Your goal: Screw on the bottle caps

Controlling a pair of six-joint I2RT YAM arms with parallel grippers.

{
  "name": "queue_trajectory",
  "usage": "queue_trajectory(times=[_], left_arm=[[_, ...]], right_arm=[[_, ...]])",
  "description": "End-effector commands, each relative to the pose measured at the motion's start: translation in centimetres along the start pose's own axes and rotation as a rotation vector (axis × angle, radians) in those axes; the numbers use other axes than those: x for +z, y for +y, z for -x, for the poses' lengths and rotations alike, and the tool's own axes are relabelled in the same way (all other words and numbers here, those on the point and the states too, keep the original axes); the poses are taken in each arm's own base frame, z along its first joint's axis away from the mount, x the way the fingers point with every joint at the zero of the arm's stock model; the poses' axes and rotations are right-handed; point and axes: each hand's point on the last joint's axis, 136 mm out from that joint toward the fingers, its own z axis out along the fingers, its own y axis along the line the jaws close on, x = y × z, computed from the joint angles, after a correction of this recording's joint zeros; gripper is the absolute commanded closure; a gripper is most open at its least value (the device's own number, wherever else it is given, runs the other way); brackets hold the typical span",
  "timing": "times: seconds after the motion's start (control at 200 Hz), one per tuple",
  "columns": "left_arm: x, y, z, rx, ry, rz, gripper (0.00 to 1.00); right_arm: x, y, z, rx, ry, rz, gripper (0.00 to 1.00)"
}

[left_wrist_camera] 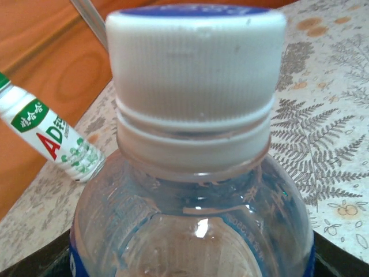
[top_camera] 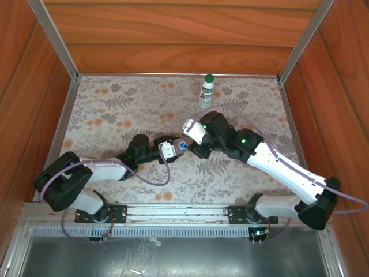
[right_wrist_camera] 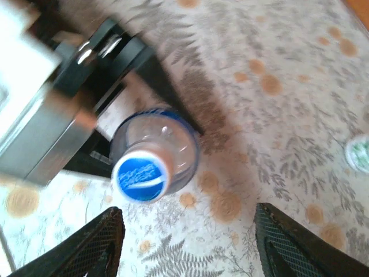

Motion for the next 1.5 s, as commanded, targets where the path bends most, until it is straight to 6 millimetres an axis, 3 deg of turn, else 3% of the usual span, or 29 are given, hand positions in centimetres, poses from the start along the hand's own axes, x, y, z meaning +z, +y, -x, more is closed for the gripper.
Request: queue_trajectory(times=[0.0,0.145,0.47,0.675,0.984,1.159,1.274,1.354,1.409,1.494], left_arm=[[-0.3,-1.2,0.8,-0.005,-0.033,-0.058,0.35],[-0.3,-1.5,0.7,0.021,-0.034,-0.072,0.35],[-0.2,-2.1,0.4,0.022,-0.031,-0.095,0.34],[-0.2,-2.1,0.7,0.02,-0.038,-0.1,0.34],[-0.2,-2.1,0.7,0.009,-0.036,-0.101,0.34],[-0.1,-1.9,0.5,0.008,-0.026,-0.093,0.35],[0.4,-0.5,0.4,0.018,-0.001,-0.035,0.35],[0.9,1.2,0.0,0.033,0.037,0.036,0.35],[1.3,2.4,-0.2,0.039,0.064,0.087,0.35],[1.8,3.6,-0.4,0.046,0.083,0.123,0.34]], right_arm=[[-0.2,3.6,-1.8,-0.363,0.058,0.152,0.35],[0.5,4.4,-1.3,-0.506,0.052,0.174,0.36],[1.8,4.0,0.1,-0.473,0.058,0.183,0.46],[2.7,3.5,0.6,-0.462,0.058,0.156,0.46],[3.4,3.3,0.7,-0.454,0.065,0.145,0.65],[3.7,3.2,0.6,-0.435,0.073,0.143,0.69],[3.8,2.5,0.9,-0.331,0.076,0.094,0.72],[4.1,-1.1,1.8,-0.129,0.083,-0.109,0.83],[4.1,-2.9,1.9,0.033,0.088,-0.199,0.84],[4.4,-2.7,1.9,0.218,0.075,-0.187,0.82]])
